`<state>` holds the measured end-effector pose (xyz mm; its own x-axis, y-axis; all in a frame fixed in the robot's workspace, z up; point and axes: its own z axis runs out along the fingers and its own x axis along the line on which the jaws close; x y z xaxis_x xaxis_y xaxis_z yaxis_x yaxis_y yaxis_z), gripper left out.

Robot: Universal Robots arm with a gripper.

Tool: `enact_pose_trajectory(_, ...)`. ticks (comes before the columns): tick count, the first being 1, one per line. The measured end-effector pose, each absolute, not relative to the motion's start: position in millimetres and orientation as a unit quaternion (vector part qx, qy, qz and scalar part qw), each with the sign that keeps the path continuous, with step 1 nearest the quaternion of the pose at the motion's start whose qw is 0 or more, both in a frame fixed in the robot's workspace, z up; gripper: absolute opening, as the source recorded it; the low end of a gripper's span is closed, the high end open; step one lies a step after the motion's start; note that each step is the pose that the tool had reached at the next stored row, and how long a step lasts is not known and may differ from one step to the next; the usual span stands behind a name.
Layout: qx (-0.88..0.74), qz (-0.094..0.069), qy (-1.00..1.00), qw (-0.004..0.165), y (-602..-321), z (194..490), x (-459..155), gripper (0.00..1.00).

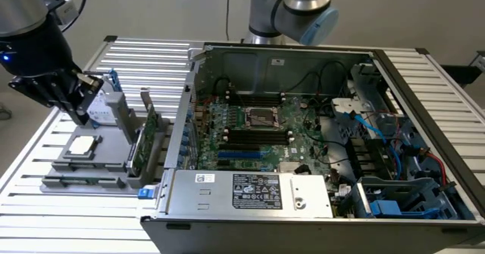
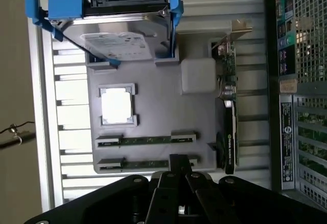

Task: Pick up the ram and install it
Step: 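Reach for the ram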

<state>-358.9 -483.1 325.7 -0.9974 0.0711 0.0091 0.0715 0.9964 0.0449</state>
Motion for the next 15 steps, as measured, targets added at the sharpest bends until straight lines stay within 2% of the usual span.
enact_pose_trajectory(6,-0.035,-0.023,-0.999,0.008,-497,317,-363,0.11)
enact_pose_trajectory(15,-0.022,-0.022,-0.999,0.012,-504,313,-374,0.11)
